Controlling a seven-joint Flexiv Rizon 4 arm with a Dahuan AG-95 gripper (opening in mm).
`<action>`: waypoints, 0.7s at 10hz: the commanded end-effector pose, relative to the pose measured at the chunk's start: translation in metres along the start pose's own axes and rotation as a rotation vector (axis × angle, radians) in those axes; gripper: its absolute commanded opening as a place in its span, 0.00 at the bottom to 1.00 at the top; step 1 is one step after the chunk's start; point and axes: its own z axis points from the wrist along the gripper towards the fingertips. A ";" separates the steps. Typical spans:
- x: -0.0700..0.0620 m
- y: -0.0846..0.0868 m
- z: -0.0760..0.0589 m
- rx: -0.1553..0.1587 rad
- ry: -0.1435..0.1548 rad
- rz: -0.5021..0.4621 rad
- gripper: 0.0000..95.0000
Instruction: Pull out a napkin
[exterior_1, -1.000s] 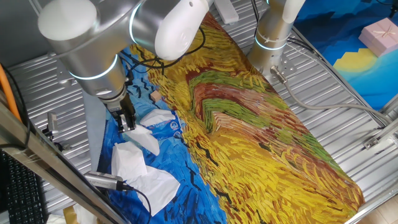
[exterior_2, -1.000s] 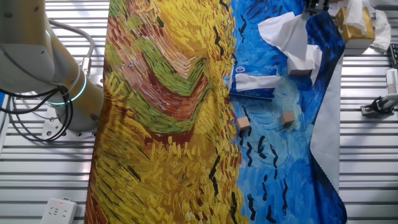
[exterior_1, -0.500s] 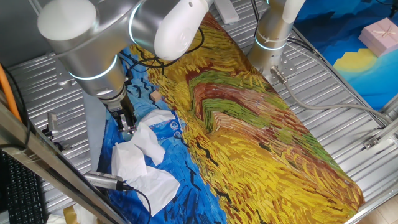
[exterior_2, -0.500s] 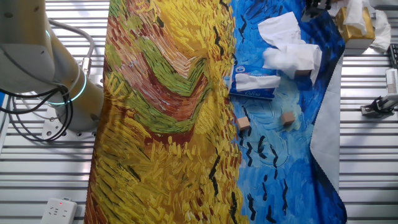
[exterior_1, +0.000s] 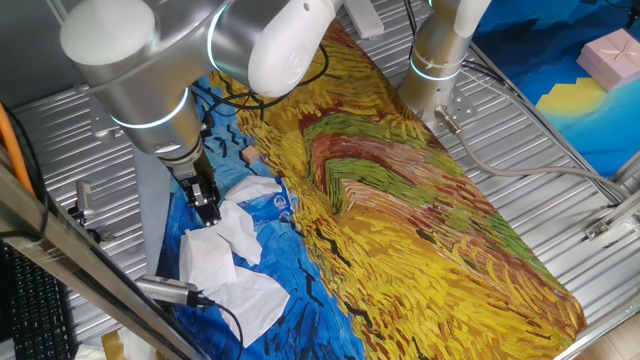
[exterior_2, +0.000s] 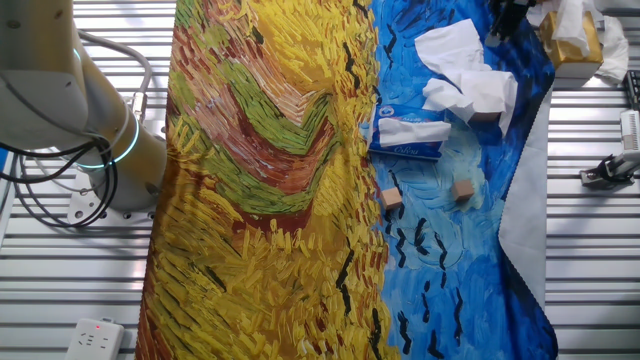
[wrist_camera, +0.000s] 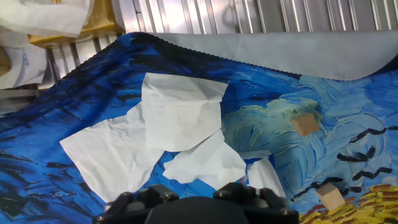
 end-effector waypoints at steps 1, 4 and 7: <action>0.000 0.000 0.000 -0.002 0.002 0.003 0.80; 0.000 0.000 0.000 0.009 -0.002 0.009 0.20; 0.000 -0.001 0.001 0.013 -0.001 0.025 0.00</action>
